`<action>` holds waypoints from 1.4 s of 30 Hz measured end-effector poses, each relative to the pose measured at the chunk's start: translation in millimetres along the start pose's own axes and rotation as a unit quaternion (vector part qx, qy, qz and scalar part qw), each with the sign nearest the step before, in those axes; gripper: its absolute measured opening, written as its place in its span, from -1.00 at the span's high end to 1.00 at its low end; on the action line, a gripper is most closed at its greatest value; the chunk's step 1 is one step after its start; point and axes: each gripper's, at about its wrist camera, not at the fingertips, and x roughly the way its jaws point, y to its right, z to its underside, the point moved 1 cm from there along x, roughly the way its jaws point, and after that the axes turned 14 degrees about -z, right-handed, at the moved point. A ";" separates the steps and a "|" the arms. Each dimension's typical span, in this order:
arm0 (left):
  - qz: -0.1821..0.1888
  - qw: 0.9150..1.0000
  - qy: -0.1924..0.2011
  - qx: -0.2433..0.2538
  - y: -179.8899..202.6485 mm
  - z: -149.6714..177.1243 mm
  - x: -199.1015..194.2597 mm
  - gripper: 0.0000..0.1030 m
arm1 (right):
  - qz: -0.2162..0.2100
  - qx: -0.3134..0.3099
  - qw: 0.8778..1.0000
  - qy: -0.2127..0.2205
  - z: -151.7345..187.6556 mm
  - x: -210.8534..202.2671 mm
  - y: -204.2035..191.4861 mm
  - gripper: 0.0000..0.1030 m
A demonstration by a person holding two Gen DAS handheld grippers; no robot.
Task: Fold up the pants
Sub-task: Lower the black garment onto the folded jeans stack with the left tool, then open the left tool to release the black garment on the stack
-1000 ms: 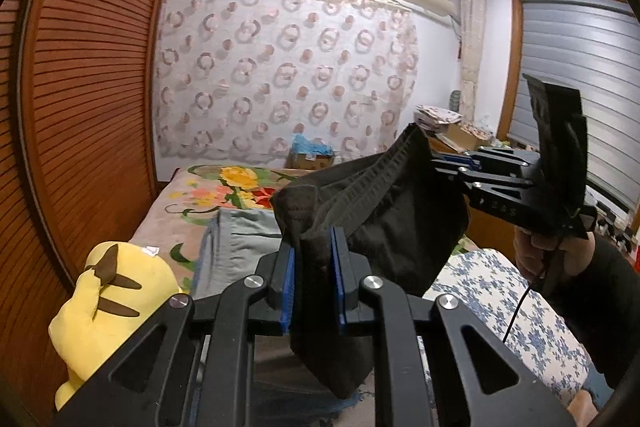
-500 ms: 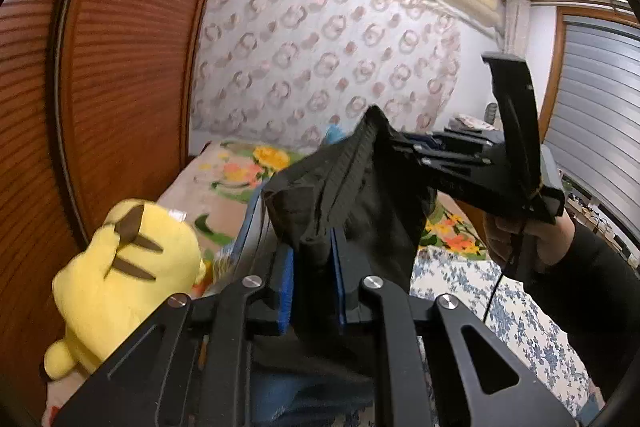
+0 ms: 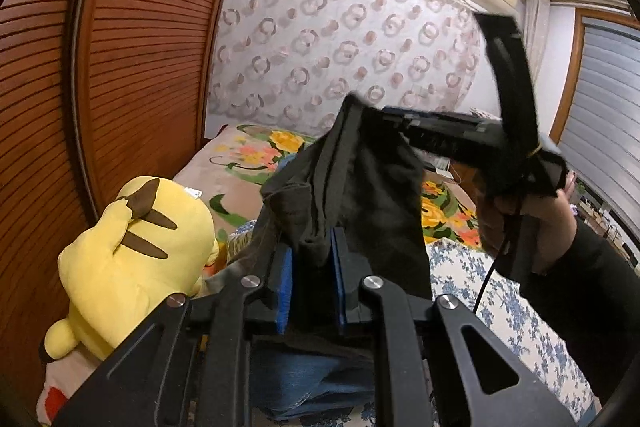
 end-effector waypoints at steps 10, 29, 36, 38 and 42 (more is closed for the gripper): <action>-0.026 1.000 -0.014 -0.005 -7.9 4.2 10.2 0.67 | -0.038 0.043 0.998 -0.041 32.0 -12.0 30.4 0.31; -0.050 0.998 -0.027 0.002 -11.8 10.9 8.0 0.61 | -0.028 0.086 0.995 -0.033 40.0 -14.5 15.3 0.31; -0.064 0.998 -0.015 0.010 -14.2 10.1 -10.0 0.20 | -0.022 0.074 0.997 -0.027 54.7 -36.0 -14.0 0.31; -0.064 0.998 -0.011 0.009 -15.6 9.4 -16.0 0.06 | -0.020 0.072 0.997 -0.026 57.9 -42.4 -20.9 0.31; -0.065 0.998 -0.007 0.014 -16.6 8.6 -24.9 -0.29 | -0.015 0.076 0.997 -0.021 61.0 -56.2 -29.5 0.31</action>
